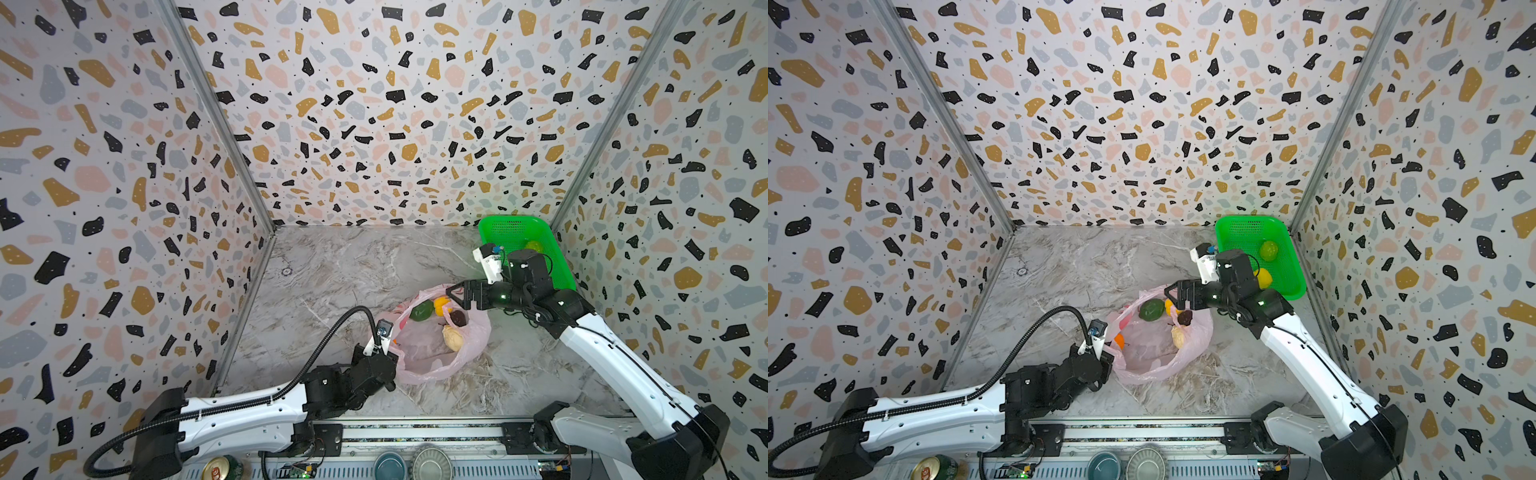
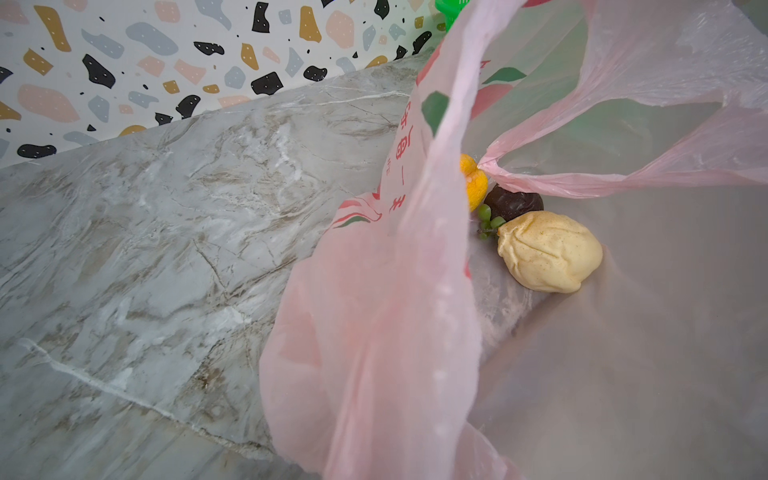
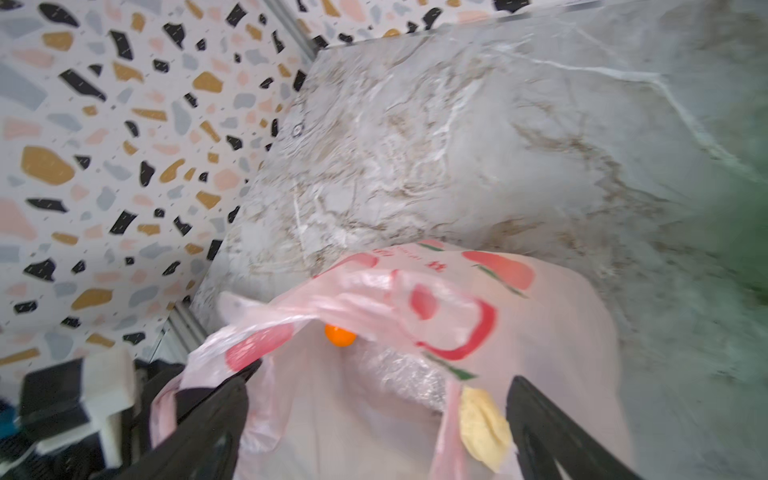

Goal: Untie the knot of the plastic bag and take out the fruit
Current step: 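Move the right gripper back over the pink bag mouth, then lower the open right gripper into the bag toward the small orange fruit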

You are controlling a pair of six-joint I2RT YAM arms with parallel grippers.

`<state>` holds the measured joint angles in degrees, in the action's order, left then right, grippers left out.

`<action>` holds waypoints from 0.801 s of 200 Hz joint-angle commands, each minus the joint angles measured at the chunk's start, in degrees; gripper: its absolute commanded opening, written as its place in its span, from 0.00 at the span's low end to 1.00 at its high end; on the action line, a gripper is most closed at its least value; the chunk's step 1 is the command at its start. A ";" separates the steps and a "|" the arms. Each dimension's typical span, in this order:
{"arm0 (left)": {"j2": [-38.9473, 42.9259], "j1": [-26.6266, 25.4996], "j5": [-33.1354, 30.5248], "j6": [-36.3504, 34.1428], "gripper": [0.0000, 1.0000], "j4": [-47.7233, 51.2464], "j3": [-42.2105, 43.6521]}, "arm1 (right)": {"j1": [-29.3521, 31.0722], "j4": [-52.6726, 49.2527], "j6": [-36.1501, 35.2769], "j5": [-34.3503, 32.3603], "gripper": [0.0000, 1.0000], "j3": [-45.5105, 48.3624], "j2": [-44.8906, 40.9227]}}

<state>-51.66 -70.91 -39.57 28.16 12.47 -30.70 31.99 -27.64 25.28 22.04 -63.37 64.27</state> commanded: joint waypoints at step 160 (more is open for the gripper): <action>-0.11 0.95 -2.18 1.90 0.00 -1.18 -4.94 | 31.55 13.99 1.04 -29.59 0.93 18.31 7.15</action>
<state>-51.48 -70.54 -40.01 29.63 13.17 -33.63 61.58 -16.03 26.79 -2.28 -45.63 70.41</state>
